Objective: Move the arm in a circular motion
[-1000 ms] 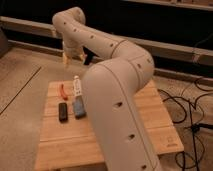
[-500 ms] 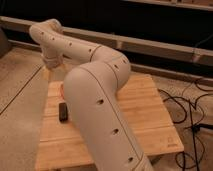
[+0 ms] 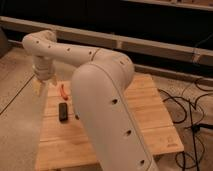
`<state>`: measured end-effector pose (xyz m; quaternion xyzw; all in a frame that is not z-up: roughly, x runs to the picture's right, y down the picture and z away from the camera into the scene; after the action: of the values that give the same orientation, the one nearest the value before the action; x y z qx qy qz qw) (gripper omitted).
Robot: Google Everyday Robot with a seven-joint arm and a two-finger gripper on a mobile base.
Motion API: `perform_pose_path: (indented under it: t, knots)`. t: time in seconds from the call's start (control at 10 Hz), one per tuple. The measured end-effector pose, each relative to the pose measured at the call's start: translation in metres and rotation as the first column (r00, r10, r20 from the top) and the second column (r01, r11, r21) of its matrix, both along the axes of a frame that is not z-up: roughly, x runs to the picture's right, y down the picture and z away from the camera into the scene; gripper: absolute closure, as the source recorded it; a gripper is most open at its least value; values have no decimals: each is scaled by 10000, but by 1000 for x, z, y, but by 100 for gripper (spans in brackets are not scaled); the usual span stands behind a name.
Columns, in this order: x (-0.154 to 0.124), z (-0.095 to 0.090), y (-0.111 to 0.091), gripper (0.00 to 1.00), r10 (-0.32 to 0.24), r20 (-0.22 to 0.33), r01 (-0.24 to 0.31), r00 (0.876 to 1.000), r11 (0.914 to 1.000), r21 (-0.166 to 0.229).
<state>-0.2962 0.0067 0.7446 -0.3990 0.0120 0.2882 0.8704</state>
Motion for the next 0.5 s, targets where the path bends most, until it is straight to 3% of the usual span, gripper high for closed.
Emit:
perform_pose_path:
  t: [0.2, 0.5]
  knots:
    - [27, -1, 1, 35, 187, -415, -180, 9990, 9997, 183]
    - [106, 2, -22, 35, 583, -2069, -375, 9766, 9940, 1029]
